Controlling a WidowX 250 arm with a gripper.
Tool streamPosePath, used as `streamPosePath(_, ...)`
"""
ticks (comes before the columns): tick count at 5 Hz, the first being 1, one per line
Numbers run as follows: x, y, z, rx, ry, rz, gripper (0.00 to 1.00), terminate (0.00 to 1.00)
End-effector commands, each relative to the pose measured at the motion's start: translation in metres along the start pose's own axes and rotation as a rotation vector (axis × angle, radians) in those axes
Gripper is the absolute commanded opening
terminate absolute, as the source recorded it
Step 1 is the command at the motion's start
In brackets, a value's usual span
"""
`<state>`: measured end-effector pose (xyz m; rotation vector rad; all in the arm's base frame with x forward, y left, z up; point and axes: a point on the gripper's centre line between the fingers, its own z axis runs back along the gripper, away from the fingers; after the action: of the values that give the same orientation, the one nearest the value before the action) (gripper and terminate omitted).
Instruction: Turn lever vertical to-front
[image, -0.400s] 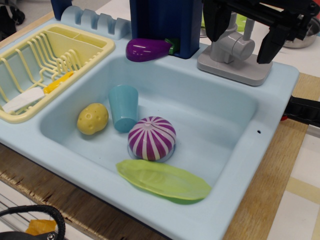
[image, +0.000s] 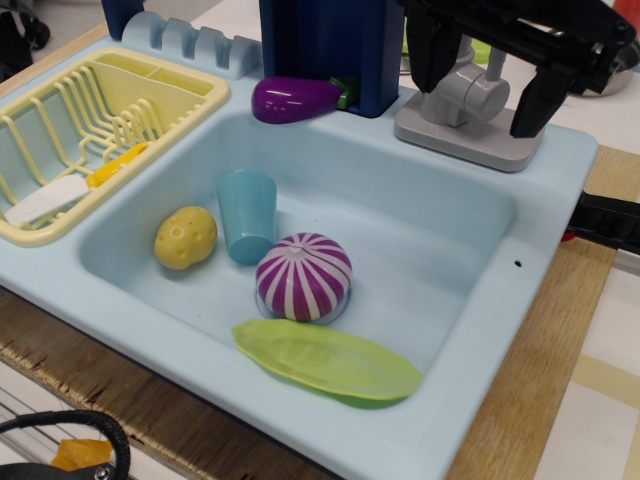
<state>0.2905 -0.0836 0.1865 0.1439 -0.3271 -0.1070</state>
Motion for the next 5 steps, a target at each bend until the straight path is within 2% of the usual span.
streamPosePath(1,0.032,0.002,0.018,0.023,-0.147,-0.013,1.0,0.0)
streamPosePath(2,0.045,0.001,0.015,0.027,-0.179,-0.021,1.0,0.0)
streamPosePath(3,0.051,0.003,0.009,0.009,-0.187,-0.022,1.0,0.0)
streamPosePath(4,0.053,0.003,0.004,-0.002,-0.159,0.0,0.0,0.0)
streamPosePath(5,0.047,0.001,-0.007,-0.019,-0.131,0.027,0.0,0.0)
